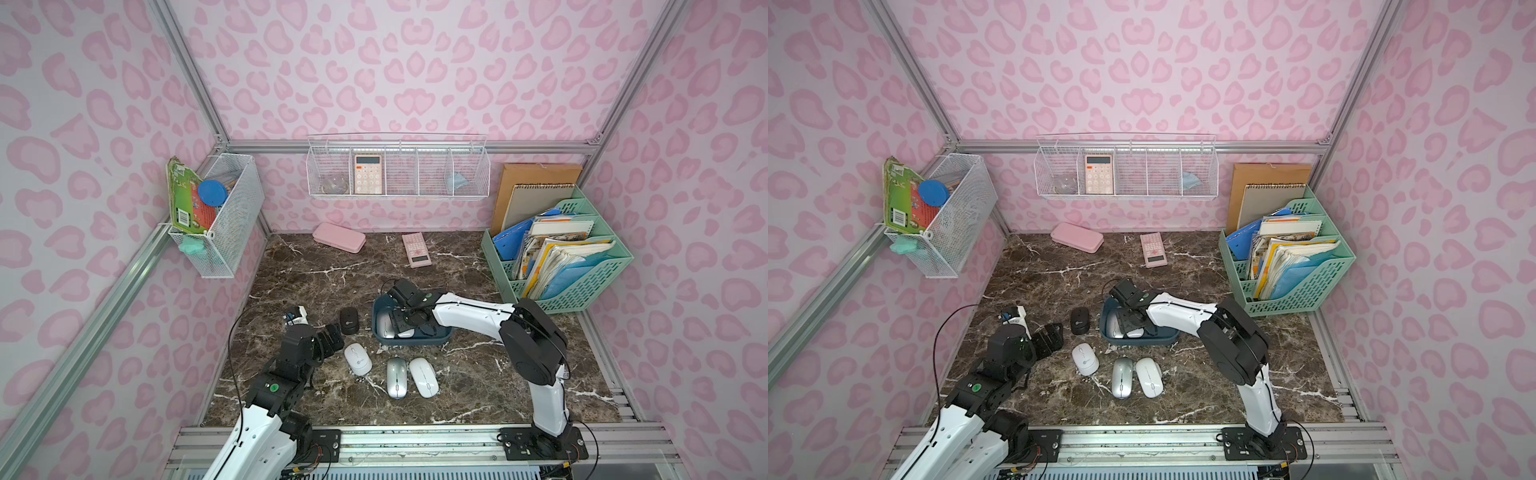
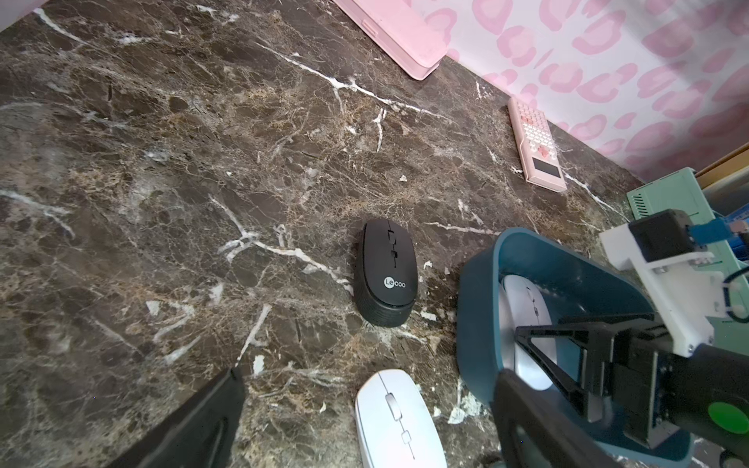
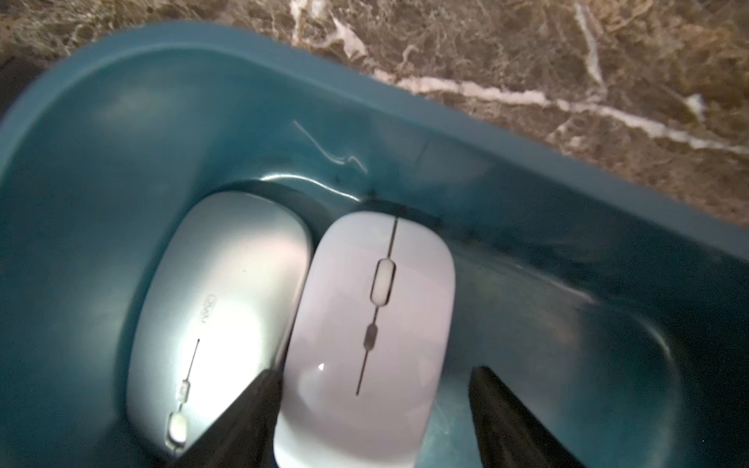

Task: Take out the mouse from the storage box
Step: Pick up the mouse from the storage box.

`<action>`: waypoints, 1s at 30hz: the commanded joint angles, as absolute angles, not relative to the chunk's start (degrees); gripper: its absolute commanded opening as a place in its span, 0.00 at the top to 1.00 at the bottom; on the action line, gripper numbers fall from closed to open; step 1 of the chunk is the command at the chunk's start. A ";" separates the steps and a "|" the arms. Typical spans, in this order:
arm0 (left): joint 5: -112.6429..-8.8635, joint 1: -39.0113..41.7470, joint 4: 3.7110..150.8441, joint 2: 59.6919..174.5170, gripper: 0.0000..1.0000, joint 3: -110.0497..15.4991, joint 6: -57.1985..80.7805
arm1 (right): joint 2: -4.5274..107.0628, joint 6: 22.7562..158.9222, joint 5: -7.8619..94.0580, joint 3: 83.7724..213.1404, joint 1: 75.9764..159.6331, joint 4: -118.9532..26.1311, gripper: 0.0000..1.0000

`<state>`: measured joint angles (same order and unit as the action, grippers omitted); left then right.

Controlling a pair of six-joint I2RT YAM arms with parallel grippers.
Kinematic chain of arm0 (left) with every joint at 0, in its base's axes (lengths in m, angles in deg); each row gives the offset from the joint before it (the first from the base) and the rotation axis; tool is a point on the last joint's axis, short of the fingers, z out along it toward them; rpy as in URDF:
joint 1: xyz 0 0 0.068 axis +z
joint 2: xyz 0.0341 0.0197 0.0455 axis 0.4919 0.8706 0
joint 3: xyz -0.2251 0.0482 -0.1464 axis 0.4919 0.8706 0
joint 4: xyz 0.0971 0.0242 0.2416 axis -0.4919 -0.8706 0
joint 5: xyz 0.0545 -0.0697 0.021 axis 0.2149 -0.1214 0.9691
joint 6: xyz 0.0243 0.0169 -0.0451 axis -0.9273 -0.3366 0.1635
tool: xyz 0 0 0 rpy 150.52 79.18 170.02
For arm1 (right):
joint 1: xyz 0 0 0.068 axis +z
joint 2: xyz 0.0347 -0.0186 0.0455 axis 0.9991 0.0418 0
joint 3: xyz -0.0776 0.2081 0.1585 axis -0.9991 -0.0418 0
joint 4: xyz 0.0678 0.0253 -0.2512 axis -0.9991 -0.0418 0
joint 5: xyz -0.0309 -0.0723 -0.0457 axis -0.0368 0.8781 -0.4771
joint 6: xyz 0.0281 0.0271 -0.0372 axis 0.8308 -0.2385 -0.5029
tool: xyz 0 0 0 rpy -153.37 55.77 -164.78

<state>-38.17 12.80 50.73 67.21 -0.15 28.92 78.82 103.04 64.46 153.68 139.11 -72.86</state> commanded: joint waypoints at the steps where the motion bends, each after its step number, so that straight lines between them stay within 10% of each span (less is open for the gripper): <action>1: -37.70 12.85 50.24 67.54 0.01 -0.61 28.54 | 78.94 103.92 65.61 154.08 138.52 -74.23 0.27; 30: -36.49 12.79 50.40 67.84 0.01 -0.54 28.67 | 81.83 109.26 64.34 155.81 137.41 -76.03 0.13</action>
